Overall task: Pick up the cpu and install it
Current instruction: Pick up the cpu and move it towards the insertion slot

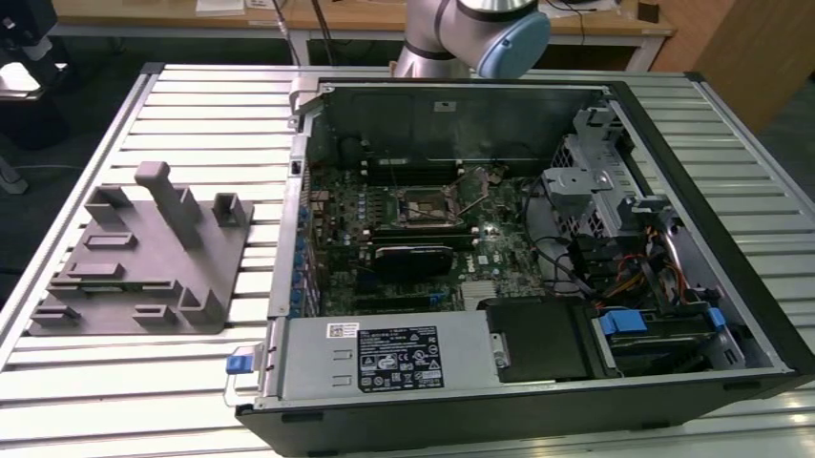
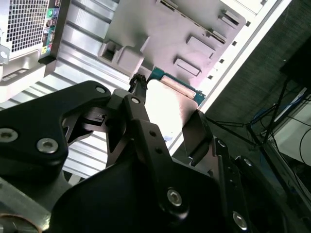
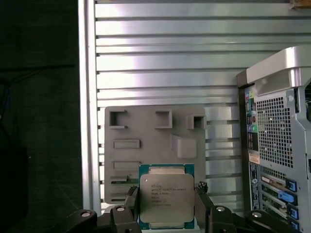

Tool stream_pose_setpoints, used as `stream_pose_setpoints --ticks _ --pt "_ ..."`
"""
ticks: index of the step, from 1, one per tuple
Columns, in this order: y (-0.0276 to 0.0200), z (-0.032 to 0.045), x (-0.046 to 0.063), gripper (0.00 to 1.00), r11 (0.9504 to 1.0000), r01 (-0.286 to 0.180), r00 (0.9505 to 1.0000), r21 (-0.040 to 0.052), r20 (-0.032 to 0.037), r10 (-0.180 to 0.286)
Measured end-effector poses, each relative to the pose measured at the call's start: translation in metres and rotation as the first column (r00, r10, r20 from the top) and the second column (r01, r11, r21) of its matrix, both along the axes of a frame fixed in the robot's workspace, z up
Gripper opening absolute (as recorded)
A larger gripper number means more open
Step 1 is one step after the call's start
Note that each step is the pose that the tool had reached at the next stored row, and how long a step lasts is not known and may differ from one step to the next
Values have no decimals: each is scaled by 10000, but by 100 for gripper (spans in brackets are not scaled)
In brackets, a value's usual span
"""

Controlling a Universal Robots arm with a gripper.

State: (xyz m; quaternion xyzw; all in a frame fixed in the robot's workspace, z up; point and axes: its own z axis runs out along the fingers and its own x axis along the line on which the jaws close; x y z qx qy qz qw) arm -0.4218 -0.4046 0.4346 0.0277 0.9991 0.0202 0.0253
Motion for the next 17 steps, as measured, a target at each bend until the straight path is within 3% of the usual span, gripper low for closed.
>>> stream_pose_setpoints --ticks 17 --pt "21 0 293 54 10000 0 10000 0 0 0"
